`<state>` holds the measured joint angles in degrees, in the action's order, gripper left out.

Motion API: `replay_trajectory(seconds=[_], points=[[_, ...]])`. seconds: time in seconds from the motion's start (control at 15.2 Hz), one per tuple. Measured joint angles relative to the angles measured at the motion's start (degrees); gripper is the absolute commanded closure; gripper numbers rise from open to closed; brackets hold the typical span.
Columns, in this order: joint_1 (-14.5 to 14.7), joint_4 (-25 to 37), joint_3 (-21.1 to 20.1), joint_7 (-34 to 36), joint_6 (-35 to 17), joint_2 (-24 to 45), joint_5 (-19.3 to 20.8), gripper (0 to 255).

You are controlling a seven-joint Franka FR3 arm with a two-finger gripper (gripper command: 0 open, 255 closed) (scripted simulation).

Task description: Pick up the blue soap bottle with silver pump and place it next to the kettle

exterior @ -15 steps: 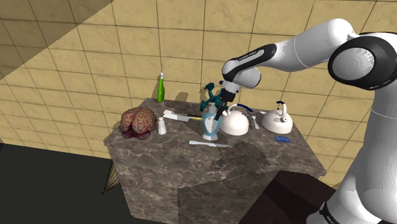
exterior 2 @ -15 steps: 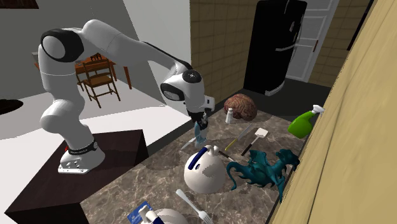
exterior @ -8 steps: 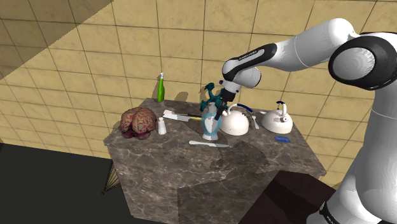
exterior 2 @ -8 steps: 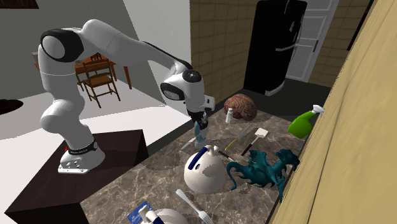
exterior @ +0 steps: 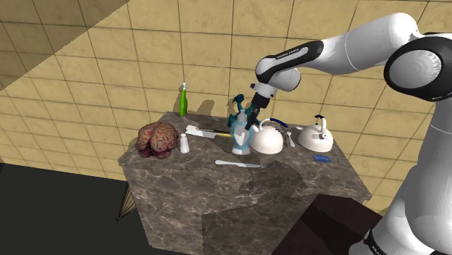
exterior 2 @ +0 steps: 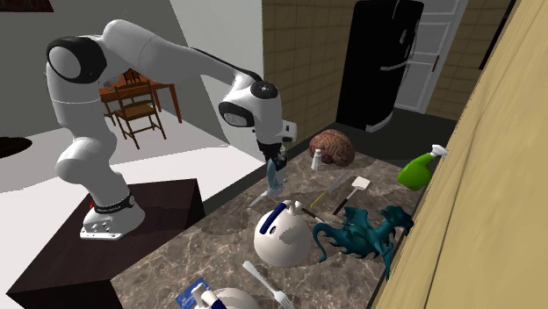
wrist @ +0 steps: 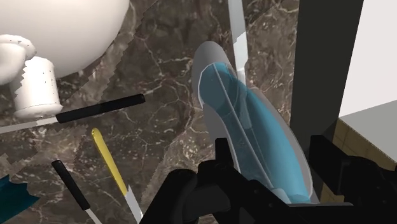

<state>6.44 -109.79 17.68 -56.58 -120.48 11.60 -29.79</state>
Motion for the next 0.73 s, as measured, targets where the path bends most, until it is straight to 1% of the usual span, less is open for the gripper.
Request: replay_trajectory(seconds=[0.73], points=[[0.0, 4.9, 0.6, 3.8, 6.7, -2.8, 2.7, 255]])
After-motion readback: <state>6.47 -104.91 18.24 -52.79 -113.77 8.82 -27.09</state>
